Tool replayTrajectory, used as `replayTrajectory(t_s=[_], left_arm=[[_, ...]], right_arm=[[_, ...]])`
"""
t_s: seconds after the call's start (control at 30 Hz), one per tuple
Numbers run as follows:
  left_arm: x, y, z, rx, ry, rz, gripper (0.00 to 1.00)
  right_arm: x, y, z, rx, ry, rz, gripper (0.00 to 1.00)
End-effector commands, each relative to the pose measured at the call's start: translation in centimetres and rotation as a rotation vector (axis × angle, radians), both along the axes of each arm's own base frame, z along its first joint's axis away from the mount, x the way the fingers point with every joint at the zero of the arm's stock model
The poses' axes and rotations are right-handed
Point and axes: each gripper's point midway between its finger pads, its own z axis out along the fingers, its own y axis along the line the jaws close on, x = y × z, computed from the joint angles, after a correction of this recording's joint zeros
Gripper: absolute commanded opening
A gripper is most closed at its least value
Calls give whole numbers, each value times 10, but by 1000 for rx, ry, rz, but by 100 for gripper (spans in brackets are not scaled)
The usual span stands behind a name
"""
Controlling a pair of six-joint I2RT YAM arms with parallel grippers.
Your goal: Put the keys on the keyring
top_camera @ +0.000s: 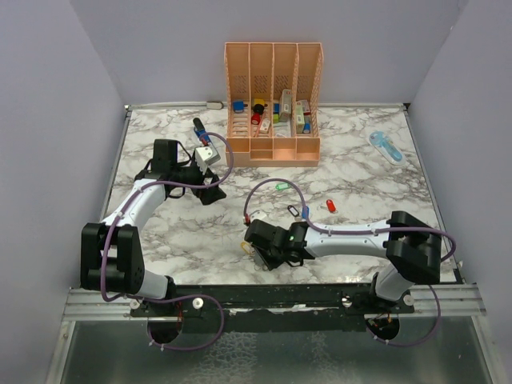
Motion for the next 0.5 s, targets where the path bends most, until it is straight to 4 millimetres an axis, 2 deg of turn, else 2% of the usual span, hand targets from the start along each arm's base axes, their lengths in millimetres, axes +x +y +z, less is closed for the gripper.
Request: replayTrajectory(t_s=[0.0,0.47], left_arm=[[2,-4,19,-32,-40,-26,92],[2,-4,19,-32,-39,-26,92]], right_arm=[[3,5,6,-8,-26,-7,25],[4,-4,-3,-56,-33,-4,15]])
